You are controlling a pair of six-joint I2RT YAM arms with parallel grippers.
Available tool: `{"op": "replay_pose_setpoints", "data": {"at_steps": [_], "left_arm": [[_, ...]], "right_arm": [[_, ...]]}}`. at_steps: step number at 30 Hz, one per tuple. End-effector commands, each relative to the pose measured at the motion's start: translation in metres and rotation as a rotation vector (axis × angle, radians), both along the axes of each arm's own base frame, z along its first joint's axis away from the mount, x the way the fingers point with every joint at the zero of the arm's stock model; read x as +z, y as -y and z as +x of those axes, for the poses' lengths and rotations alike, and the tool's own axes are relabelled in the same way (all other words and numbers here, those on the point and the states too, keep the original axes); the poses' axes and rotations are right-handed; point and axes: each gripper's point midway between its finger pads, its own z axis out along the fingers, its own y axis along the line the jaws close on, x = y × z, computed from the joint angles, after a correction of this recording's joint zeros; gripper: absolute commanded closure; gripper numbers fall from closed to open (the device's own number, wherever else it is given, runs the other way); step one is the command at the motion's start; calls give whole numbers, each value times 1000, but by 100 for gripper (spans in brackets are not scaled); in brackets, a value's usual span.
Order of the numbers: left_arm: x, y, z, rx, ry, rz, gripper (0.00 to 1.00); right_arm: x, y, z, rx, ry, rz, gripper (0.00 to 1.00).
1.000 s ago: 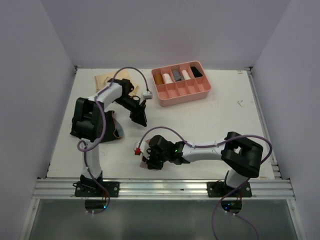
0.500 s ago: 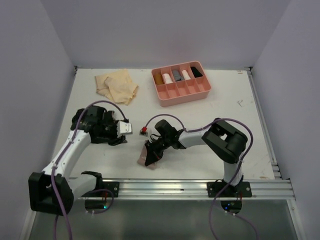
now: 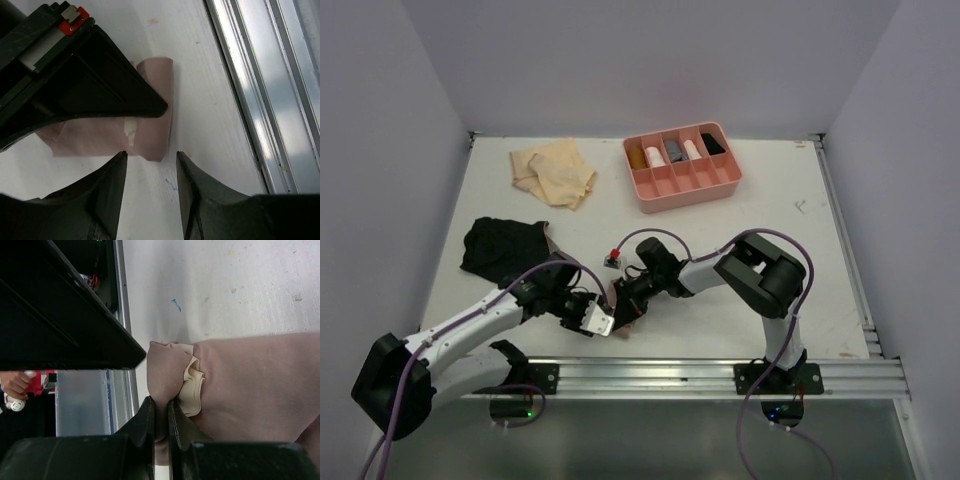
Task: Roll the underwear
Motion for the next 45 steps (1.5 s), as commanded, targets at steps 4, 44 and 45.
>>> {"op": "replay_pose_setpoints", "data": {"at_steps": [4,44,45], "left_arm": [[-12,23,7,-14,31,7,53],[-57,38,-23,66,-627,473,95],[-58,40,-17,50,-682,477,91]], "right_arm": [[-45,22,2,-71,22,-154,91],[173,151,119,-608,542,-181,45],[177,158,108,-600,547,-189,43]]}}
